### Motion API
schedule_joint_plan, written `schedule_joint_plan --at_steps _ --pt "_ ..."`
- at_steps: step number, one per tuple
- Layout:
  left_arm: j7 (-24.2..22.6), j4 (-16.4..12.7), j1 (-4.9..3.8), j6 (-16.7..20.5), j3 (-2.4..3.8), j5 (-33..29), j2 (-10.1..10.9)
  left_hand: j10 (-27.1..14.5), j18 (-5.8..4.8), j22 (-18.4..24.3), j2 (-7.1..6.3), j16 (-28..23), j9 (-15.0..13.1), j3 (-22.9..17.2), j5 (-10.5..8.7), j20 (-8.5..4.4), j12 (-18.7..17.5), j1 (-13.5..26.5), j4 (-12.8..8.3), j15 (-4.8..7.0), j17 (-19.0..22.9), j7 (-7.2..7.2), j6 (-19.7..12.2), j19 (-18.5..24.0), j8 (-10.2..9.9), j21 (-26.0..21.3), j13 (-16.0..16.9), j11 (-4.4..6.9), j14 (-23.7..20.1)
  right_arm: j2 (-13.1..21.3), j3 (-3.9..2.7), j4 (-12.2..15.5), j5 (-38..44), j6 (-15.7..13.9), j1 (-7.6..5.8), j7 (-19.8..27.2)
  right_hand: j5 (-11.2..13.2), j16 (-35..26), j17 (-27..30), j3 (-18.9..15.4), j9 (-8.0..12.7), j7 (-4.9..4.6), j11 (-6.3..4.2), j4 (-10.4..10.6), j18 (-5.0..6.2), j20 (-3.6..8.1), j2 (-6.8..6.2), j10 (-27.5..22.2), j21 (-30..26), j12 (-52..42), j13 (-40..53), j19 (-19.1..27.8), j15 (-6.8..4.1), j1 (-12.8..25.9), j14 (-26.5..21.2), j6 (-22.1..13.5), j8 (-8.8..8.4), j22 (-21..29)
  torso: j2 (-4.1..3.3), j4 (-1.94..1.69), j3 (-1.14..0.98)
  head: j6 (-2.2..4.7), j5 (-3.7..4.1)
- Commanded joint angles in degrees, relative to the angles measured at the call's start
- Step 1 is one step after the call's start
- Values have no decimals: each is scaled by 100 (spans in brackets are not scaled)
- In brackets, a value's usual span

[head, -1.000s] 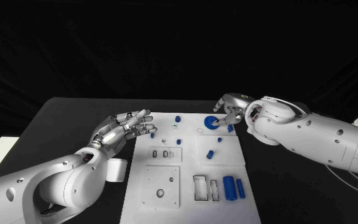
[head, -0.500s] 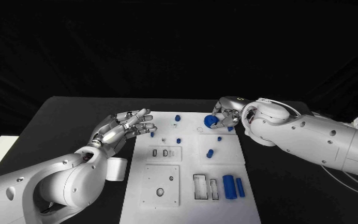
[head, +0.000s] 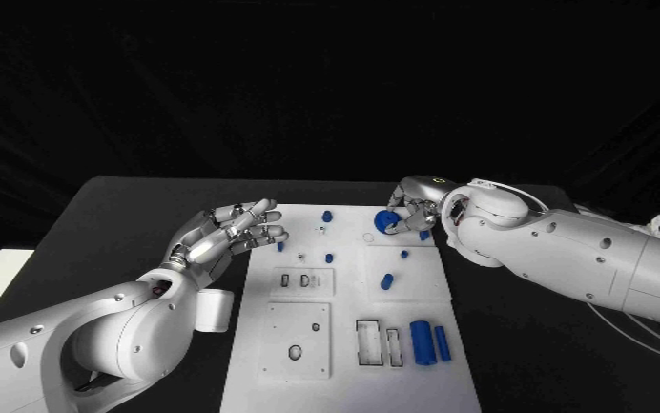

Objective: Assemble the parts on the task board

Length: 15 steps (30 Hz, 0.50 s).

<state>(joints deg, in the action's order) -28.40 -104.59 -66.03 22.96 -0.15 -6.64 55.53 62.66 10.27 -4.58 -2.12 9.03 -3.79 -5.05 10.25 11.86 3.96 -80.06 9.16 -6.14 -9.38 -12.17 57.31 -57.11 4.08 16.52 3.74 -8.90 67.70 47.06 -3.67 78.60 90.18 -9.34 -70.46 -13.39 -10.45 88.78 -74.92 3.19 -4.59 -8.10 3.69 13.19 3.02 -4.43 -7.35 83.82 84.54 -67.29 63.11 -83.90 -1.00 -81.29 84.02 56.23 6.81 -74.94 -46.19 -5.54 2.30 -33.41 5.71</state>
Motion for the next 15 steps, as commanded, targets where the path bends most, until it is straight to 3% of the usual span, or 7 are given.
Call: schedule_joint_plan --at_steps 1,3,10,15 --pt "-14 -5 -6 -128 5 30 -11 -19 21 5 17 -38 7 0 -24 38 -35 -26 -23 11 -9 -33 9 10 -36 -32 -4 -26 -40 -19 12 -25 107 60 24 55 136 22 -1198 79 -25 10 -57 -50 -53 -17 129 618 39 -2271 2689 -170 -26 -46 535 135 70 -290 -2 3 2 0 -2" --pt "-11 -6 -6 -129 5 30 -11 -19 21 5 17 -38 7 0 -24 38 -35 -26 -23 11 -9 -33 9 10 -36 -32 -4 -26 -40 -26 12 -37 121 60 24 61 324 24 -1205 171 -39 35 -77 -114 -54 -2 194 618 45 -2271 2689 -170 -46 -82 536 233 102 -300 -3 2 0 -7 5" --pt "-5 -6 -6 -135 5 30 -8 -19 21 5 17 -38 7 0 -24 38 -35 -26 -23 11 -9 -33 9 10 -36 -32 -4 -26 -40 -59 12 -40 446 -16 47 36 392 29 -1224 398 -96 146 -173 -344 -65 63 285 618 73 -2271 2689 -185 -125 -196 540 544 197 -360 -1 3 -1 -13 5" --pt "0 -8 -6 -141 5 30 -9 -19 21 5 17 -38 7 0 -24 38 -35 -26 -23 11 -9 -33 9 10 -36 -32 -4 -26 -40 -88 13 -15 855 -232 85 10 472 38 -1253 456 -109 172 -202 -406 -75 97 236 618 93 -2271 2689 -201 -154 -120 545 625 193 -409 1 0 0 -20 14"
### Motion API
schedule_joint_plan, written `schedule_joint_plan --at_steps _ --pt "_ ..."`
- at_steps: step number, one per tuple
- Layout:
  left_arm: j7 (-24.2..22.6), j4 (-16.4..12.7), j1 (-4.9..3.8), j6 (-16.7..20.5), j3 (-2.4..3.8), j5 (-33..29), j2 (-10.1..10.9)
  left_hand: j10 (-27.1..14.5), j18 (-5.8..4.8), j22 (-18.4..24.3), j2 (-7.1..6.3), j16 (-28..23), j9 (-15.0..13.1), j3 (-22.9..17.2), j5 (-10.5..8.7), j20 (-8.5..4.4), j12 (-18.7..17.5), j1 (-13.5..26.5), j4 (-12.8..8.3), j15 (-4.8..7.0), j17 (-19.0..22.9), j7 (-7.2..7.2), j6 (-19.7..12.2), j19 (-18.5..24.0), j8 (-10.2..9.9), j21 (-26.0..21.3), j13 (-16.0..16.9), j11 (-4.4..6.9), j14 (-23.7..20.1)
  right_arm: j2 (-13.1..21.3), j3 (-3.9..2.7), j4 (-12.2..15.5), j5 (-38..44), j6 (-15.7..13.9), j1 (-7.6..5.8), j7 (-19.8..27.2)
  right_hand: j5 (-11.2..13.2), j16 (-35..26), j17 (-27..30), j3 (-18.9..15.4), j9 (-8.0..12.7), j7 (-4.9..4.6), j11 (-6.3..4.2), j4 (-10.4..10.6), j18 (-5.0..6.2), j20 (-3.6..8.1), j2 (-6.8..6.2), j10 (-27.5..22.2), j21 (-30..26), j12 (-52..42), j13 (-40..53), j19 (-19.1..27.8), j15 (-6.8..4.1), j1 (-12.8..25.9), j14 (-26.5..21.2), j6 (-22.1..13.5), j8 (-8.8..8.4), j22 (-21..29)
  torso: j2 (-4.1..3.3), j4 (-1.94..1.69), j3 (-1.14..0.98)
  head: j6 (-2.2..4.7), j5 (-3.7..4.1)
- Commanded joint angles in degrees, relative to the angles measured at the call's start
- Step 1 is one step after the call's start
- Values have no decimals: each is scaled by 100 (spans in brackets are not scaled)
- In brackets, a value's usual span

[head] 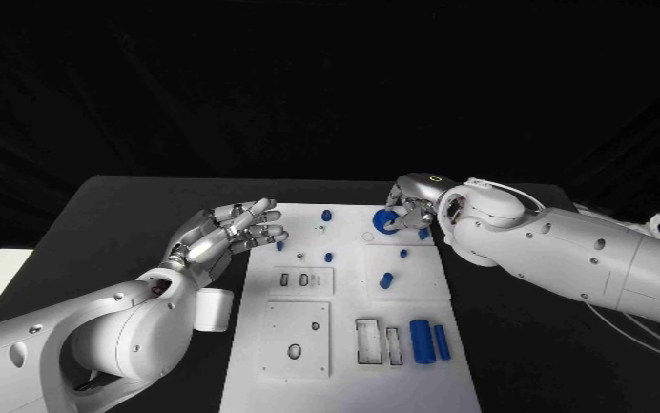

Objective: Assemble the parts on the task board

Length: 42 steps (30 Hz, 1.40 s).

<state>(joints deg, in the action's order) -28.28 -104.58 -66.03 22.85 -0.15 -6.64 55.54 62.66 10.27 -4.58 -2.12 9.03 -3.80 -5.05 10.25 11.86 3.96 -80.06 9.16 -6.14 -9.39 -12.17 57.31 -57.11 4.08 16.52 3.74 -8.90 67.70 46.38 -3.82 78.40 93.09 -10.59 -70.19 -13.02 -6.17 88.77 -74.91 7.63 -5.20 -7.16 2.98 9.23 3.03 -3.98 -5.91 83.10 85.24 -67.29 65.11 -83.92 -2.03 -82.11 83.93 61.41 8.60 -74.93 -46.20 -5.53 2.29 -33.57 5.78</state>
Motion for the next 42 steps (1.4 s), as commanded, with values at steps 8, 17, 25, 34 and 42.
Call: schedule_joint_plan --at_steps 8,17,25,34,42 --pt "-7 -11 -6 -135 5 30 -12 -33 22 9 11 -45 9 0 -25 39 -38 -30 -35 10 -14 -40 -3 7 -41 -36 -5 -31 -34 -35 29 204 981 -373 101 -52 -35 46 -1278 103 -50 92 -144 -19 -85 67 49 690 41 -2271 2489 -213 -63 67 559 135 -23 -450 2 0 4 23 25" --pt "9 -6 -6 -151 4 30 -14 -39 22 11 10 -47 9 0 -25 40 -40 -31 -38 9 -16 -42 -9 7 -43 -37 -6 -33 -33 -19 27 610 1069 -875 100 -204 -552 40 -1266 327 -35 81 -141 65 -85 65 11 690 42 -2271 2489 -214 -53 362 556 116 -152 -453 1 -13 4 25 -18" --pt "35 -4 -6 -173 4 30 -20 -66 22 15 5 -57 11 3 -26 43 -45 -29 -46 5 -21 -49 -29 5 -48 -41 -9 -41 -32 -233 27 855 1166 -1011 59 -269 -733 46 -1285 500 -43 91 -152 3 -85 68 49 690 43 -2271 2489 -216 -59 354 561 157 -187 -458 -3 -6 -1 37 -71" --pt "47 -6 -6 -191 4 30 -38 -85 22 18 5 -64 12 4 -26 45 -47 -27 -51 1 -24 -54 -42 4 -50 -45 -10 -46 -32 -733 57 686 1279 -866 66 -279 -699 45 -1282 527 -44 91 -152 -3 -85 68 61 690 41 -2271 2489 -215 -59 371 560 161 -197 -454 -5 -12 1 17 -79" --pt "49 3 -6 -195 4 30 -49 -85 22 18 5 -64 12 4 -26 45 -47 -27 -51 1 -24 -54 -42 4 -50 -45 -10 -46 -32 -1034 99 394 1333 -643 117 -264 -658 43 -1278 546 -42 86 -148 -19 -84 67 50 690 38 -2271 2489 -213 -57 390 559 151 -215 -449 -6 -2 -1 1 -106"
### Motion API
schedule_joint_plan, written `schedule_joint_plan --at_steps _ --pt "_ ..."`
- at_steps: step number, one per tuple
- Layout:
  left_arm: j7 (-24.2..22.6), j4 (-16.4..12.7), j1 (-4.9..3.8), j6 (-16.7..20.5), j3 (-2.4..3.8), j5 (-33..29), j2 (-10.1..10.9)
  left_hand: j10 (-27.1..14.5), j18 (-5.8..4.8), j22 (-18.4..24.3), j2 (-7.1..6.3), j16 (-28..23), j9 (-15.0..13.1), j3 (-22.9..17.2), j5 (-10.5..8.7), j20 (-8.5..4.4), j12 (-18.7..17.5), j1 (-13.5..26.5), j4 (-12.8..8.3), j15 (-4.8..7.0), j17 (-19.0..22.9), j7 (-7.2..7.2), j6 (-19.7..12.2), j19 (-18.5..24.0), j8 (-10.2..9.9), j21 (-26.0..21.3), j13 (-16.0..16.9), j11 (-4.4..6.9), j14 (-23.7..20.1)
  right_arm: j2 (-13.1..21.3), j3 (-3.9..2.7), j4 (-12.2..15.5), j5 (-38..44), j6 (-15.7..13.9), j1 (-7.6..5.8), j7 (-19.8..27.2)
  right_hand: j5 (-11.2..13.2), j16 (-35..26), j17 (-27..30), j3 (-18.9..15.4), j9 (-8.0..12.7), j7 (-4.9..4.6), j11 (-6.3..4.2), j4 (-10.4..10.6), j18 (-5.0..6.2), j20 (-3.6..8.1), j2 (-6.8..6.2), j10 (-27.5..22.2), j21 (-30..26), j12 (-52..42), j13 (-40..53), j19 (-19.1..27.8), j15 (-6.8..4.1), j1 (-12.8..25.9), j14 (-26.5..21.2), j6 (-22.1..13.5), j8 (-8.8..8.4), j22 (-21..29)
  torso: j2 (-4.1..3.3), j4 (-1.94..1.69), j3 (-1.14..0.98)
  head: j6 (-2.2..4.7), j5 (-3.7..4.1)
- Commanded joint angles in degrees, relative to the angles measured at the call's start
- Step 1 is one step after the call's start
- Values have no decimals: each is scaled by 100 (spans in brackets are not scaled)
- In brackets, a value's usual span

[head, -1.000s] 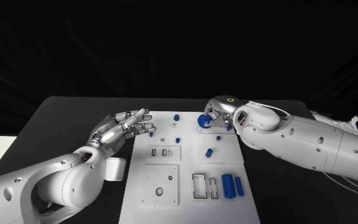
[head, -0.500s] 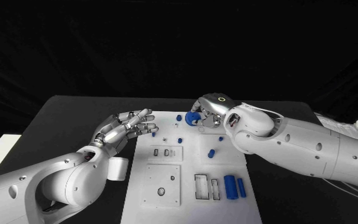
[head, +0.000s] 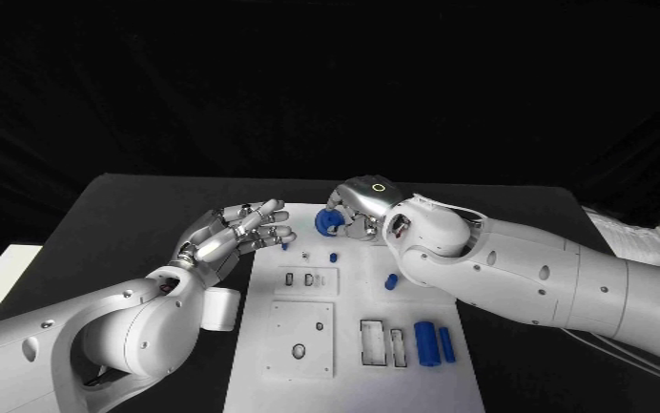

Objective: Assemble the parts on the task board

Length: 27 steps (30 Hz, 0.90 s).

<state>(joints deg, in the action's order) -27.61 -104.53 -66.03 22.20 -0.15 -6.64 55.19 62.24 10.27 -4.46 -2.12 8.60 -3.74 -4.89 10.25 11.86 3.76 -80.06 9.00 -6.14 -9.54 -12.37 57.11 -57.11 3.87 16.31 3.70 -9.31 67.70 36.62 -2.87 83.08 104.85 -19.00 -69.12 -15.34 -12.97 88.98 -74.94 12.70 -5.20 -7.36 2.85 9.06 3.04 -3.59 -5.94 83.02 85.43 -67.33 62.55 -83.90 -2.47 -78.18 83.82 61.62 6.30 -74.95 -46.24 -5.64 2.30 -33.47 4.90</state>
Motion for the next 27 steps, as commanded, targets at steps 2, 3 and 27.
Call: schedule_joint_plan --at_steps 2,3,27 --pt "-18 -2 -6 -132 5 30 -16 -44 22 6 5 -21 7 -12 -26 45 -27 -27 -35 1 -9 -34 -22 4 -29 -24 -6 -5 -32 -121 16 -146 160 240 17 -29 47 22 -1275 47 -42 103 -133 -9 -85 28 49 698 16 -2267 2745 -212 -10 8 570 130 7 -442 0 11 -3 -8 -19" --pt "-18 -2 -6 -133 5 30 -17 -44 22 6 5 -21 7 -12 -26 45 -27 -27 -35 1 -9 -34 -22 4 -29 -24 -6 -5 -32 -149 21 -178 162 258 20 -27 47 22 -1275 47 -42 103 -133 -9 -85 28 49 698 16 -2267 2745 -212 -10 8 570 130 7 -442 0 11 -4 -8 -19" --pt "3 4 -6 -139 5 30 -28 -56 21 9 7 -27 6 -14 -26 47 -26 -26 -40 -1 -13 -35 -29 4 -28 -27 -6 -7 -32 -363 47 -450 104 500 45 -148 853 13 -1257 -136 131 -168 118 666 -69 -173 -186 602 -27 -2093 2615 -173 209 988 565 -737 -273 -363 0 12 -4 -11 1"
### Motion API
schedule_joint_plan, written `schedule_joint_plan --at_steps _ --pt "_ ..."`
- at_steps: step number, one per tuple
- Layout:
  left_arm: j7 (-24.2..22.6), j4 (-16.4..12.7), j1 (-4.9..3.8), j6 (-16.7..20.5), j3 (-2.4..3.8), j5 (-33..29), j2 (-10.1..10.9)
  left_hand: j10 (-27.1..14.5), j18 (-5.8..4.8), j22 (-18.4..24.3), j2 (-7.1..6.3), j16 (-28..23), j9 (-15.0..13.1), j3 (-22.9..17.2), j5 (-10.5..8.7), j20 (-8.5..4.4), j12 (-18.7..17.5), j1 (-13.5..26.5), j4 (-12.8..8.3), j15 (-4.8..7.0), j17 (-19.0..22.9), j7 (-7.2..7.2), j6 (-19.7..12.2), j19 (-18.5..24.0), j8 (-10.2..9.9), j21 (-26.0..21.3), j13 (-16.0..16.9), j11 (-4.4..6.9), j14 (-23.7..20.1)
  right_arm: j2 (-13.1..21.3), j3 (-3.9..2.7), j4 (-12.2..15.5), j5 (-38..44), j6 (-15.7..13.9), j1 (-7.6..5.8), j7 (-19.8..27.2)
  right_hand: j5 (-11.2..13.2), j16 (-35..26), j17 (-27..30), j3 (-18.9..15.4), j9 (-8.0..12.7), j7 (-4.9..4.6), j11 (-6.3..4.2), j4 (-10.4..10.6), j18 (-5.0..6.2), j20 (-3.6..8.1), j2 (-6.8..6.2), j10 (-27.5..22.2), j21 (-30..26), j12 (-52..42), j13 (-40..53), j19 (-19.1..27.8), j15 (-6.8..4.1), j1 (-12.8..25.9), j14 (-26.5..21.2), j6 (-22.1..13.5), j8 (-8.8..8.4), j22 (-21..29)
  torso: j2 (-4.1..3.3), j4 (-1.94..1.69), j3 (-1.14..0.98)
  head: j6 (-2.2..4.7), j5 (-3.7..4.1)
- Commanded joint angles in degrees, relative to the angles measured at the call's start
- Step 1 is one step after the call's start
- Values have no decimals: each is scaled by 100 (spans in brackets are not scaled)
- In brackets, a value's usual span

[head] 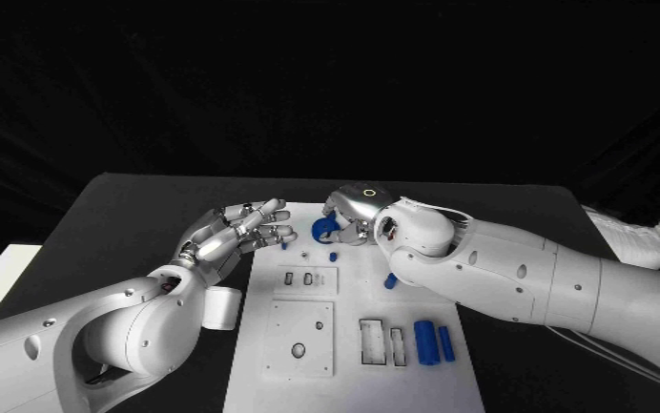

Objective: Assemble the parts on the task board

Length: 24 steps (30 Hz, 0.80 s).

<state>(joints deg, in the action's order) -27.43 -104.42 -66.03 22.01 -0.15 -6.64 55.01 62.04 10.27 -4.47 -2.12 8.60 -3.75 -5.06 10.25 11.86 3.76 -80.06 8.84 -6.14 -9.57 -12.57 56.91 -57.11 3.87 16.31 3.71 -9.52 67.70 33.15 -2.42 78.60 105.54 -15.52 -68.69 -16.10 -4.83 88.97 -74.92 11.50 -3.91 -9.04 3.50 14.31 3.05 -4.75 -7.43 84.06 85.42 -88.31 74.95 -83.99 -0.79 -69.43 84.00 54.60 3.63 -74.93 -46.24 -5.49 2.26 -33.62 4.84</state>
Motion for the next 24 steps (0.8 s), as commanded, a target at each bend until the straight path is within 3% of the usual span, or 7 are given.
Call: schedule_joint_plan --at_steps 1,4,7,11,13,20,24 --pt "-13 -6 -6 -120 5 30 -10 -36 22 9 7 -28 7 3 -26 47 -26 -26 -24 -1 -10 -15 -9 4 -28 -27 -7 14 -32 -20 3 -4 11 199 2 -71 22 15 -1263 -30 -3 -1 56 221 -69 -64 -1 498 -26 7 1375 -163 44 233 548 -26 1 -366 -1 -1 1 7 7" --pt "-9 -6 -6 -117 5 30 -11 -39 22 10 8 -30 7 3 -26 48 -26 -26 -25 -1 -10 -16 -10 4 -28 -28 -7 13 -32 -26 5 -11 -104 327 1 -69 -457 15 -1265 -101 -17 15 46 220 -68 -64 336 499 -25 5 1378 -163 38 710 548 37 15 -367 -1 -1 2 8 4" --pt "-5 -5 -6 -114 5 30 -11 -40 22 10 9 -30 7 2 -26 48 -26 -25 -25 -2 -10 -16 -11 4 -28 -28 -7 13 -32 -22 6 -15 -188 400 1 -70 -713 18 -1275 -193 -18 17 42 234 -68 -62 387 501 -25 1 1382 -162 35 838 550 55 13 -366 -1 -3 0 7 6" --pt "-4 -3 -6 -111 5 30 -10 -43 22 11 11 -32 7 1 -25 48 -26 -26 -26 -2 -11 -17 -13 4 -28 -29 -7 12 -33 16 7 4 -256 308 0 -65 -757 25 -1293 -236 -21 24 38 236 -70 -60 411 505 -21 -6 1387 -166 33 881 554 78 19 -376 3 0 0 13 5" --pt "-4 -2 -6 -113 5 30 -10 -45 22 11 12 -33 7 0 -25 49 -26 -27 -27 -3 -11 -17 -15 5 -28 -30 -7 12 -34 63 7 45 -271 27 3 -11 -785 32 -1313 -249 -27 33 31 223 -73 -58 429 514 -12 -22 1399 -174 28 867 558 110 30 -394 2 -2 -3 17 8" --pt "-5 2 -6 -112 5 30 14 -51 22 13 18 -37 7 -5 -23 50 -26 -32 -32 -3 -13 -18 -19 5 -28 -32 -7 11 -35 516 -6 378 -859 -1580 20 870 -780 39 -1334 -164 -17 45 13 -52 -77 -36 381 517 -2 -24 1402 -183 8 338 563 134 4 -413 6 37 -10 59 29" --pt "-6 7 -6 -117 5 30 29 -54 22 14 20 -40 7 -8 -22 50 -25 -36 -35 -4 -14 -18 -21 5 -27 -33 -7 10 -35 974 -37 644 -1569 -1880 17 1593 -765 37 -1331 -140 -12 35 22 -206 -75 -44 299 505 -8 -1 1388 -176 16 108 562 117 5 -403 17 82 -20 77 48"
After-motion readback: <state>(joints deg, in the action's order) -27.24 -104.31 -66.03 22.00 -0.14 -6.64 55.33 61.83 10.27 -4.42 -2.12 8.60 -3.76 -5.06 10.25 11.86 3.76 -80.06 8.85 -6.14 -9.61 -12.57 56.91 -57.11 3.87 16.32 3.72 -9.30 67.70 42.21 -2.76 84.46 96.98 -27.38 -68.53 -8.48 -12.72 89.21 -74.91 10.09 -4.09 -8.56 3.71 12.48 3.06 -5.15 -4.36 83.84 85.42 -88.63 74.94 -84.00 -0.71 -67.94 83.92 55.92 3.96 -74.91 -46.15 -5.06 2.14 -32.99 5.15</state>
